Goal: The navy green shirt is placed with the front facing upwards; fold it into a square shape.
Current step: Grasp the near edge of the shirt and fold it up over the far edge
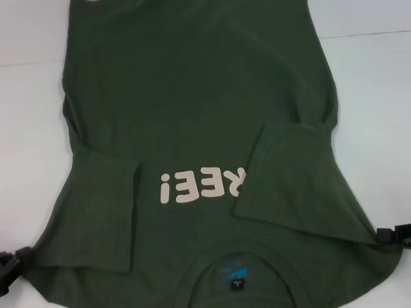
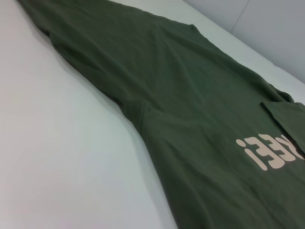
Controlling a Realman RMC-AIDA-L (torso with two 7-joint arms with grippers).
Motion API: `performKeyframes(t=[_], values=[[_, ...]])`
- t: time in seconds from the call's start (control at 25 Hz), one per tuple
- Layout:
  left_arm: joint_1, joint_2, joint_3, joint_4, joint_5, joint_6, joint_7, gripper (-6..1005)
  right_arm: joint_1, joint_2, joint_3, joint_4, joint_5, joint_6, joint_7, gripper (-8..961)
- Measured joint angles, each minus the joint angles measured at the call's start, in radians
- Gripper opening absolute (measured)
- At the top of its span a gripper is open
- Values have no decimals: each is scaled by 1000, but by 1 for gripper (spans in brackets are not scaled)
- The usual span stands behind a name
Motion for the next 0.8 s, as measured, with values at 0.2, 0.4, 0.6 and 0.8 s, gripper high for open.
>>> performKeyframes(t=[0.2,0.4,0.6,0.8], values=[[21,0,0,-11,12,2,-23,9,-12,-11,1,0,-3,4,-1,54],[36,0,-4,-12,14,14,-27,9,-21,-23,6,0,-3,13,-1,54],[41,2,-8,-12,24,41,-30,10,-27,-28,10,0,-3,14,-1,53],[53,8,-8,-12,28,60,-39,10,-33,-30,4,0,-3,5,-3,53]])
